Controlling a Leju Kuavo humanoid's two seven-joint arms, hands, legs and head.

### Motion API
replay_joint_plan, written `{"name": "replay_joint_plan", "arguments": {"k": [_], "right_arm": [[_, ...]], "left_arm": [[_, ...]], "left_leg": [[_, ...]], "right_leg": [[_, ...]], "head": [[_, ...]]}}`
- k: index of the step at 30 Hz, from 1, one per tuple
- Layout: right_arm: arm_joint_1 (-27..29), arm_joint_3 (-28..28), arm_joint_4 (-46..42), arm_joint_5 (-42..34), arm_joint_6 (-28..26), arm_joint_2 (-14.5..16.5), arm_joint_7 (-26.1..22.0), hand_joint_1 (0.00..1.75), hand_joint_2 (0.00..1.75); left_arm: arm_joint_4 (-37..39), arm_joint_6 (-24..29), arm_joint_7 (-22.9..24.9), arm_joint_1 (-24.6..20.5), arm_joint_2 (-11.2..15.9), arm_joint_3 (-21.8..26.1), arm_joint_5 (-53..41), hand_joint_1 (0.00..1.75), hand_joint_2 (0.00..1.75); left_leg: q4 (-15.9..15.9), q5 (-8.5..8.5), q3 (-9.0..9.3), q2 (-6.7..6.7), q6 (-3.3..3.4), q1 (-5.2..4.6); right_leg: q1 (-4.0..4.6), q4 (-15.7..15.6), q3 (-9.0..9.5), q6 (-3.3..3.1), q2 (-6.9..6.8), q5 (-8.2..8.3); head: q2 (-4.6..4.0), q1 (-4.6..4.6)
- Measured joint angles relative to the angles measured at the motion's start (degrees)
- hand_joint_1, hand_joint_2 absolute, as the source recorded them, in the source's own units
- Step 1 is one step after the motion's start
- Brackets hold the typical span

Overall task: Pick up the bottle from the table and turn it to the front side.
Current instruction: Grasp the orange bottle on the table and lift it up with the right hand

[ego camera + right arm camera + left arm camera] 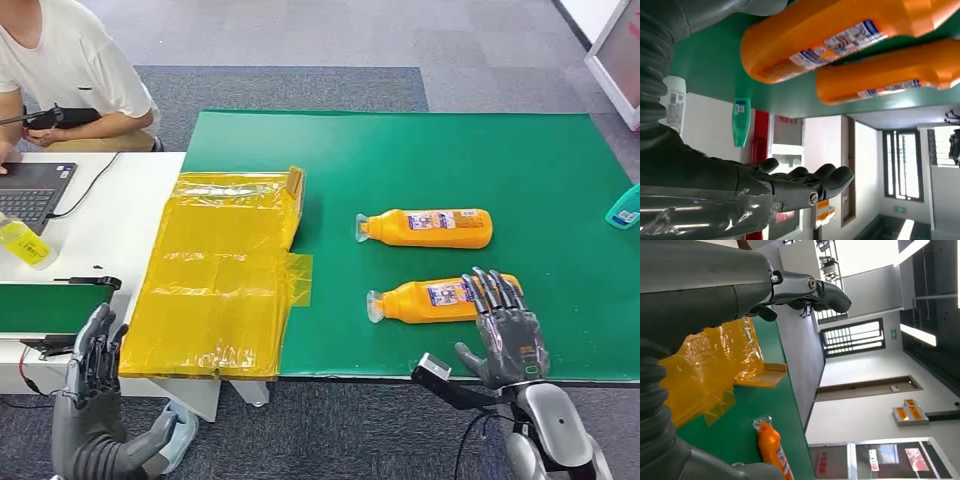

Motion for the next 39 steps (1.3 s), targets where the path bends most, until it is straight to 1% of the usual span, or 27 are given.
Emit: {"name": "replay_joint_plan", "arguments": {"k": [5, 13, 16, 21, 26, 28, 30, 32, 35, 39], "right_arm": [[-1.6, 0.6, 1.7, 1.9, 1.1, -1.5, 1.8, 0.00, 1.75], [-7.0, 2.6, 7.6, 3.0, 3.2, -4.6, 2.4, 0.00, 1.75], [-10.5, 4.2, 11.5, 3.3, 4.2, -6.0, 3.0, 0.00, 1.75], [-16.4, 6.4, 18.7, 2.3, 4.7, -8.1, 2.2, 0.00, 1.75], [-18.1, 7.8, 21.6, 1.7, 4.9, -9.4, 1.8, 0.00, 1.75], [-19.4, 8.8, 23.1, 1.2, 5.4, -9.8, 1.4, 0.00, 1.75], [-21.4, 10.4, 25.3, 0.1, 6.0, -10.4, 0.4, 0.00, 1.75], [-23.5, 12.5, 27.5, -1.3, 6.8, -11.1, -0.8, 0.00, 1.75], [-26.4, 16.1, 30.1, -3.0, 7.9, -12.1, -1.9, 0.00, 1.75], [-30.4, 21.5, 33.5, -3.5, 10.1, -13.7, -2.4, 0.00, 1.75]], "left_arm": [[0.0, 0.2, -0.5, 0.3, 0.0, 0.2, -1.0, 0.00, 1.75], [0.0, 1.1, -1.0, 0.5, 0.0, 0.0, -4.6, 0.00, 1.75], [0.0, 1.9, -1.0, 0.5, 0.2, -1.0, -5.7, 0.00, 1.75], [0.0, 3.4, -1.1, 0.4, 0.9, -2.7, -5.8, 0.00, 1.75], [0.0, 3.9, -1.1, 0.4, 1.5, -3.6, -4.9, 0.00, 1.75], [0.1, 1.9, -1.1, 0.4, 2.1, -3.9, -1.8, 0.00, 1.75], [0.2, -1.6, -1.1, 0.3, 2.9, -4.3, 3.4, 0.00, 1.75], [0.4, -3.9, -1.1, 0.3, 3.6, -4.5, 7.2, 0.00, 1.75], [0.8, -5.4, -1.1, 0.3, 4.1, -4.4, 8.5, 0.00, 1.75], [1.3, -7.1, -1.1, 0.4, 4.0, -3.7, 8.8, 0.00, 1.75]], "left_leg": [[0.0, 0.00, 0.00, 0.00, 0.01, -0.02], [0.0, 0.03, 0.01, 0.00, 0.03, -0.03], [0.0, 0.05, 0.02, 0.01, 0.04, -0.05], [0.0, 0.09, 0.03, 0.00, 0.09, -0.08], [0.0, 0.09, 0.00, -0.01, 0.10, -0.09], [0.0, 0.08, -0.01, 0.00, 0.09, -0.09], [0.0, 0.08, -0.01, 0.01, 0.09, -0.09], [0.0, 0.09, -0.01, 0.01, 0.09, -0.09], [0.0, 0.11, -0.01, 0.01, 0.11, -0.10], [0.0, 0.12, 0.00, 0.01, 0.11, -0.10]], "right_leg": [[-0.02, 0.0, 0.00, 0.01, 0.01, 0.01], [-0.04, 0.0, 0.02, 0.03, 0.00, 0.03], [-0.05, 0.0, 0.02, 0.05, 0.01, 0.06], [-0.09, 0.0, 0.02, 0.08, -0.01, 0.07], [-0.09, 0.0, 0.01, 0.08, -0.01, 0.07], [-0.09, 0.0, -0.01, 0.08, 0.00, 0.07], [-0.09, 0.0, -0.03, 0.08, 0.00, 0.07], [-0.09, 0.0, -0.01, 0.08, 0.00, 0.07], [-0.10, 0.0, 0.00, 0.11, -0.01, 0.09], [-0.10, 0.0, 0.01, 0.14, 0.00, 0.12]], "head": [[0.00, 0.00], [0.00, 0.00], [0.00, 0.00], [0.00, 0.01], [0.00, -0.01], [0.00, -0.01], [0.00, -0.01], [0.00, -0.01], [0.00, 0.00], [0.00, 0.00]]}}
